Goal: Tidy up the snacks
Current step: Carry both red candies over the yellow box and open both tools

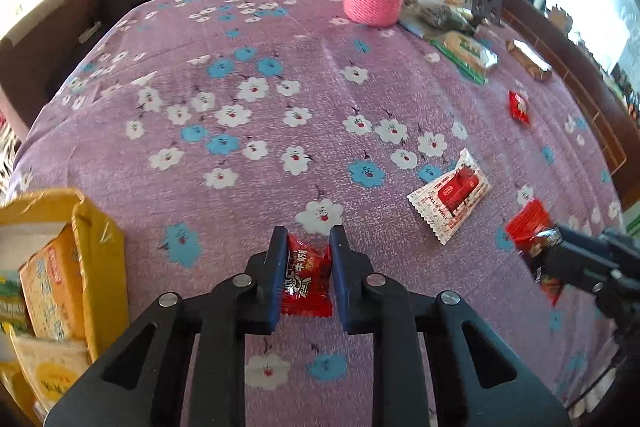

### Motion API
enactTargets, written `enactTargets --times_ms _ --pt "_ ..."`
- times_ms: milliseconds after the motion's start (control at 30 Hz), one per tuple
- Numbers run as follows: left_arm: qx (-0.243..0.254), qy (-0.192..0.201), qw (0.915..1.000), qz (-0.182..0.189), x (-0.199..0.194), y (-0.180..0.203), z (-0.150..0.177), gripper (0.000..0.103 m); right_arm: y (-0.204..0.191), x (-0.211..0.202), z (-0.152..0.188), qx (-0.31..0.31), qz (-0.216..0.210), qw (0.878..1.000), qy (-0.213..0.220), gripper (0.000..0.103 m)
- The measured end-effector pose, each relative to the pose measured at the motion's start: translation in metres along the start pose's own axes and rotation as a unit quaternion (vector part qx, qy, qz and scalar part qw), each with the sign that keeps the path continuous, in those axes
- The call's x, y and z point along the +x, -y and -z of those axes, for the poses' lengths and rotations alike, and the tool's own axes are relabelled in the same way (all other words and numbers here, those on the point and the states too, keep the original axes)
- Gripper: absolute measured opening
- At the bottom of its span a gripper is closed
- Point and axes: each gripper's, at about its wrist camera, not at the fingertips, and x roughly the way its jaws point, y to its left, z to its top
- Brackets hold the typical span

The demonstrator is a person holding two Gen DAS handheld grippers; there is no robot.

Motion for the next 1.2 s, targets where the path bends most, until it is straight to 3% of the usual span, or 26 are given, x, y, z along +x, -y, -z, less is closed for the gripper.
enactTargets --times_ms 167,300,433,567,900,1200 --pt "-0.031 0.033 0.9987 0.022 -0.04 -0.015 0.013 0.018 -0.014 -0.009 0.005 -0.011 -0.008 1.0 0.004 0.023" --pt "-0.063 0.076 0.994 0.047 -0.096 -0.037 0.036 0.018 -0.034 -0.015 0.008 -0.021 -0.028 0.999 0.004 0.023" --pt "-0.098 0.119 0.9872 0.043 -0.149 -0.068 0.067 0.019 -0.076 -0.013 0.013 -0.047 -0.056 0.997 -0.002 0.023" --pt "-0.143 0.148 0.9784 0.013 -0.186 -0.111 0.11 0.019 -0.13 -0.005 0.021 -0.087 -0.081 0.993 -0.013 0.022" --pt "-0.231 0.163 0.9586 -0.039 -0.204 -0.188 0.184 0.019 -0.245 0.04 0.054 -0.156 -0.132 0.976 -0.071 0.022" --pt "-0.248 0.154 0.9553 -0.046 -0.191 -0.209 0.204 0.021 -0.311 0.106 0.05 -0.181 -0.124 0.969 -0.109 0.022"
